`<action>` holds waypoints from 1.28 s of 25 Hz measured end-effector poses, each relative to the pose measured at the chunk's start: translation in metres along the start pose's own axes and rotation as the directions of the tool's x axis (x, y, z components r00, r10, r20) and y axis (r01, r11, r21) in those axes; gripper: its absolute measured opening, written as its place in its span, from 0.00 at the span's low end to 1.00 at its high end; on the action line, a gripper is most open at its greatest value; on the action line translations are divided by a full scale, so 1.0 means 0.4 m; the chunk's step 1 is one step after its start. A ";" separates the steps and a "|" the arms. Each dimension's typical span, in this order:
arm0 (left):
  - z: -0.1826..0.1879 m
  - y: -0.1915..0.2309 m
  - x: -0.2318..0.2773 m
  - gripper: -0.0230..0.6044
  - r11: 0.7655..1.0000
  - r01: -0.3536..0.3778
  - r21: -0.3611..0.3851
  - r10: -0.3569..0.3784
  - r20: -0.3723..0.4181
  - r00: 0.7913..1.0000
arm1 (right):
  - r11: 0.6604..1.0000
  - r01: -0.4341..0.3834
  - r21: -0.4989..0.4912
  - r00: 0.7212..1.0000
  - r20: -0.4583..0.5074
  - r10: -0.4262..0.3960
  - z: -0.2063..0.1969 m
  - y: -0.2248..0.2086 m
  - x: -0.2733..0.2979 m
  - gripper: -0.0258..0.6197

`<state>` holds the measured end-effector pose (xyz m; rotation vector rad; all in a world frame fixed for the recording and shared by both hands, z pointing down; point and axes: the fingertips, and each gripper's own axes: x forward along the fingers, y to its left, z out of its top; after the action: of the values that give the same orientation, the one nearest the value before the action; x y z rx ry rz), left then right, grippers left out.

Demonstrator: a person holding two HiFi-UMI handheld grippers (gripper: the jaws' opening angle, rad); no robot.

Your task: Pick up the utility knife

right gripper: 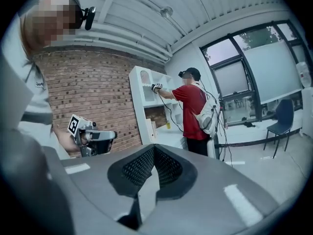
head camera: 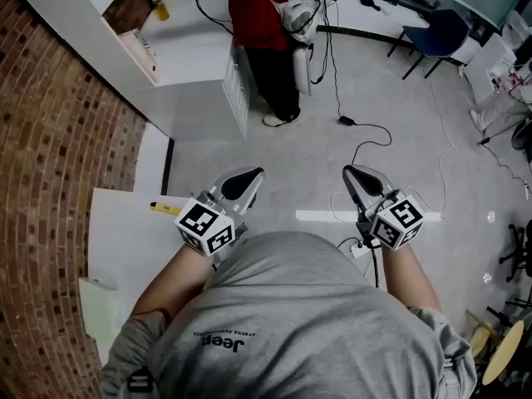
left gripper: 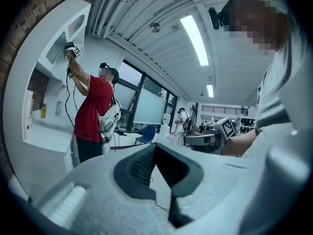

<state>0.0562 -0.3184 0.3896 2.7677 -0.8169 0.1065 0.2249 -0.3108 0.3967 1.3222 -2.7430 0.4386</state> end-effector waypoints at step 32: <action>-0.214 0.318 -0.338 0.39 0.918 0.012 0.396 0.180 -0.443 0.879 | 0.963 -0.253 -0.095 0.959 -0.154 0.237 -0.025 0.196 0.363 0.05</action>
<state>-0.1263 -0.3285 0.4813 2.8481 -0.8497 1.0259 0.0724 -0.3713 0.4150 0.8920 -2.7741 0.3672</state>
